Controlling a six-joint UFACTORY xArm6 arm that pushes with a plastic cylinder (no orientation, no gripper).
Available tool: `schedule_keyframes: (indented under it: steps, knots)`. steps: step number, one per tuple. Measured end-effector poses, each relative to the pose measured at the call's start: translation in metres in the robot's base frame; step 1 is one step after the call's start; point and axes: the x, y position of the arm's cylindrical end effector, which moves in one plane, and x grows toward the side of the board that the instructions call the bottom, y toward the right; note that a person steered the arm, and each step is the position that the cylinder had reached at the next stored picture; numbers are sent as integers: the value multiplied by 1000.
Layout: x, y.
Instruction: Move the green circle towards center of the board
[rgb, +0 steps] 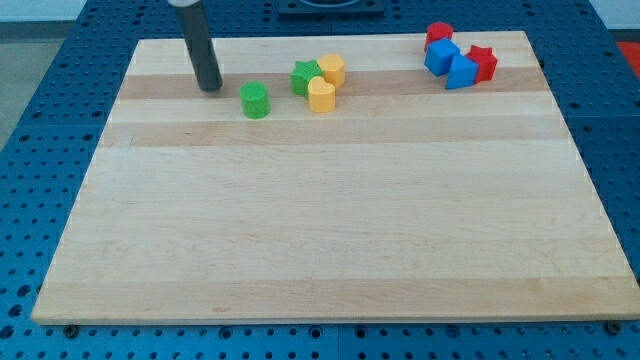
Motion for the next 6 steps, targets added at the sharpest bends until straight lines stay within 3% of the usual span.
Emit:
schedule_keyframes:
  steps: [1,2,3,6]
  knots:
    - [66,2]
    - [56,2]
    - [3,5]
    - [0,43]
